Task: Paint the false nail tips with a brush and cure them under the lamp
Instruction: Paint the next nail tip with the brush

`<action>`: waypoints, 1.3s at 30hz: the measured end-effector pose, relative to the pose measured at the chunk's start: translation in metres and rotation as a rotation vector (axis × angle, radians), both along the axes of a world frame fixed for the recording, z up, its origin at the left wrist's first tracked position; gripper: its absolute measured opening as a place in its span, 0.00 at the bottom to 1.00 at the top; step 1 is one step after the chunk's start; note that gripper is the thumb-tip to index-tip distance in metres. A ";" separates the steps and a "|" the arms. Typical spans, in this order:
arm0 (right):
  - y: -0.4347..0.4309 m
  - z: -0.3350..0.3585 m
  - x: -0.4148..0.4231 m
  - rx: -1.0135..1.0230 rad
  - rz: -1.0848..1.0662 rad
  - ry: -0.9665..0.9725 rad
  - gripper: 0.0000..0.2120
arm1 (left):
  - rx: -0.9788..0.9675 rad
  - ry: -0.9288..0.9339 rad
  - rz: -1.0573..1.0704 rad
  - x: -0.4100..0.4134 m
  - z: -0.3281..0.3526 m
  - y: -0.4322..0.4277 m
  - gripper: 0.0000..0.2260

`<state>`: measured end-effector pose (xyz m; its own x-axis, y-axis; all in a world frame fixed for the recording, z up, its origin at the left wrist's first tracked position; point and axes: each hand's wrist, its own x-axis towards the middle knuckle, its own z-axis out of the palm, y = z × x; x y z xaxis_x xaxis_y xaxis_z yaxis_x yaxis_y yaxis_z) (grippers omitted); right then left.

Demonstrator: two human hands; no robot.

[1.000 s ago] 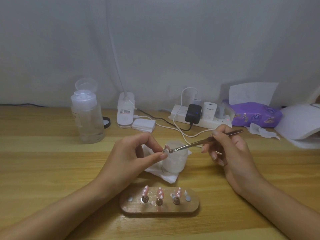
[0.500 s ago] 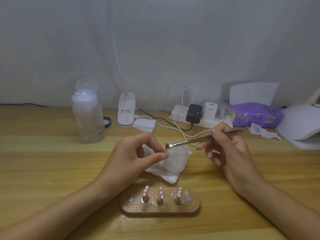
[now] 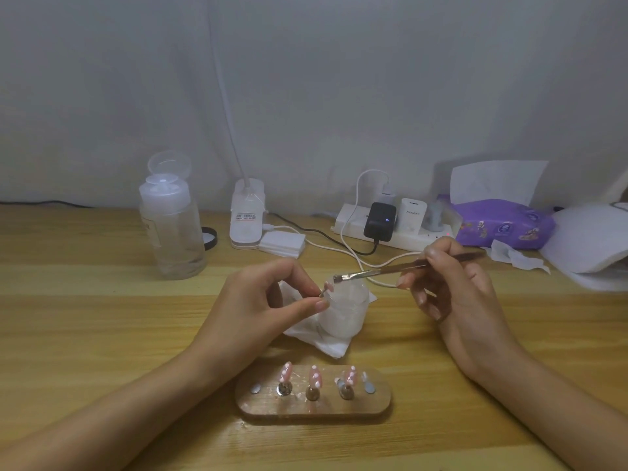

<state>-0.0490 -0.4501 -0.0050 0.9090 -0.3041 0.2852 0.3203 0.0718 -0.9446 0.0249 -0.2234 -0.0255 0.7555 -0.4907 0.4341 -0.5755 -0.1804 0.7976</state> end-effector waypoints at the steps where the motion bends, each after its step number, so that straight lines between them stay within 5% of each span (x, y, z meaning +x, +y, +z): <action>1: 0.000 0.000 0.000 -0.010 0.023 -0.004 0.10 | -0.001 -0.001 0.002 0.000 0.000 0.000 0.09; 39: 0.002 -0.001 0.002 -0.011 0.005 0.058 0.08 | 0.025 -0.129 0.041 -0.001 0.001 -0.003 0.03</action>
